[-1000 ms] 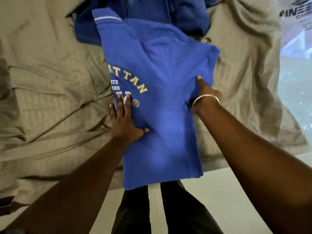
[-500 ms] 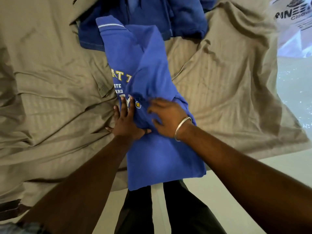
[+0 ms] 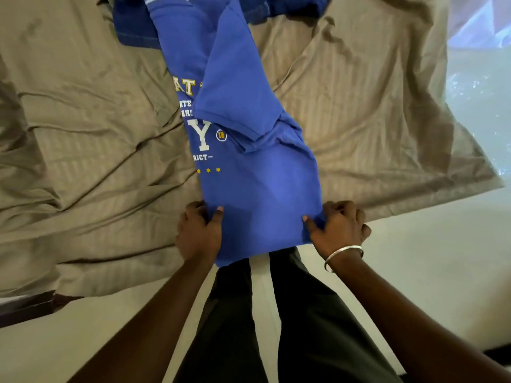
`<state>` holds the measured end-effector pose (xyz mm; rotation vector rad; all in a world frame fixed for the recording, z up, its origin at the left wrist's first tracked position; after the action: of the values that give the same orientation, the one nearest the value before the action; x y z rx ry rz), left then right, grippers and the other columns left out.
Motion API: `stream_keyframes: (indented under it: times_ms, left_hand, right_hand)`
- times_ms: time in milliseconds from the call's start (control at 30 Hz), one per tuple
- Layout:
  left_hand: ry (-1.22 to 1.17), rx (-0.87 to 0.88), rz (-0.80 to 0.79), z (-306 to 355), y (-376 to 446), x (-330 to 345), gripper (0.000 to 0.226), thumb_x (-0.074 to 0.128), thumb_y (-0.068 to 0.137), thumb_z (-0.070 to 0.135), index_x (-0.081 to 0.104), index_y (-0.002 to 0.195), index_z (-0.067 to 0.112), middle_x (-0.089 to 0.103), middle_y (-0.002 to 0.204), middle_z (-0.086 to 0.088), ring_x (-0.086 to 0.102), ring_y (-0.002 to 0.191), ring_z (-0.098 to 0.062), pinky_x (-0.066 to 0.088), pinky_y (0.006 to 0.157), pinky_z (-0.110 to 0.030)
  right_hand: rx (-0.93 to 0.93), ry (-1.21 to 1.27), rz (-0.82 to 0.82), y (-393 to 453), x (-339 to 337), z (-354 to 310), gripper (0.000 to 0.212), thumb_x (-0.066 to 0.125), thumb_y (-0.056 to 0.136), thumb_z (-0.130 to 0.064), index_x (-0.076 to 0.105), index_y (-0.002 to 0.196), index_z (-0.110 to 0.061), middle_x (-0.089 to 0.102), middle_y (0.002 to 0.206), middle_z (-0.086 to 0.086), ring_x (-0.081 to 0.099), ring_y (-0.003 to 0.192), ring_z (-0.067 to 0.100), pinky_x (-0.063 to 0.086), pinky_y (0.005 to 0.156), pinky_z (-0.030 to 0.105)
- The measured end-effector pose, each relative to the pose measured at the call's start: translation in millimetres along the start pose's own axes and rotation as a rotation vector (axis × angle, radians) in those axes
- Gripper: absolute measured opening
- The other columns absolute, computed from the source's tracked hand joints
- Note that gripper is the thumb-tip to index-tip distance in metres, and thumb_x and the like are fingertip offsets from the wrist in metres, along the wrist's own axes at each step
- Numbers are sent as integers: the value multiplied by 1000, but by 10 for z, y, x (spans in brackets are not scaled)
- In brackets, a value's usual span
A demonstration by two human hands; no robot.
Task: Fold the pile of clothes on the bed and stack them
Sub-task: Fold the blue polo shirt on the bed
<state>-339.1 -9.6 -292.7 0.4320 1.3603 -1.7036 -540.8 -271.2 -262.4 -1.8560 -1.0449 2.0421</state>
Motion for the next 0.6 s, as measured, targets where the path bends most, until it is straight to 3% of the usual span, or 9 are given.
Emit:
stream_keyframes:
  times_ms: [100,200,300,367,467,533,600]
  left_hand:
    - [-233,-8,-154,-24,-233,118,23,66,91,36,63,100,14,65,88,0,62,87,-23,43,71,-29]
    - [-334,63,-176,9,-405,55,16,71,88,19,64,99,9,67,85,0,62,76,-13,43,64,-20]
    - [-396,38,-210,-76,-537,-18,24,73,85,12,65,108,7,71,95,-1,66,83,-9,47,62,-10]
    - [-374,35,-261,-126,-612,-12,28,74,84,12,66,111,8,72,98,1,67,85,-5,48,62,-8]
    - [-365,12,-326,-214,-712,17,25,73,85,14,66,108,12,72,97,5,67,82,-1,49,62,-8]
    - [-427,-32,-358,-271,-795,55,19,67,90,14,64,108,9,71,95,4,67,79,0,49,63,-10]
    - [-461,-97,-363,-391,-933,90,15,65,94,21,66,106,12,72,92,3,68,83,-7,50,69,-18]
  right_hand:
    - [-222,278,177,-178,-118,-173,28,60,88,-39,62,101,-14,57,105,6,54,97,31,33,83,38]
    - [-467,371,291,-471,-225,-303,13,59,93,-28,51,92,-18,56,77,2,53,66,24,41,63,32]
    - [-381,535,142,-540,-24,-96,35,68,85,-30,56,112,-12,63,95,2,55,76,15,41,68,21]
    - [-272,549,76,-496,116,93,52,75,78,-25,56,122,-7,66,107,6,61,88,20,41,76,20]
    - [-181,516,-4,-470,249,255,38,82,75,-19,64,106,-6,67,93,9,63,83,29,41,70,24]
    - [-123,562,-84,-470,317,300,29,81,78,-24,64,98,-10,63,82,1,58,72,22,39,61,17]
    - [-79,624,-144,-509,357,326,32,80,80,-27,60,103,-15,63,82,-5,59,71,16,42,61,12]
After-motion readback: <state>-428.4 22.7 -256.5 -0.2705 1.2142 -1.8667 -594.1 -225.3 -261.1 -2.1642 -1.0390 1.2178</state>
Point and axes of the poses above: each hand's wrist, its own y-axis towards the middle knuckle, its own x-axis out of the palm, z = x × y, the point moved 9 cm from there along y, towards the middle knuckle
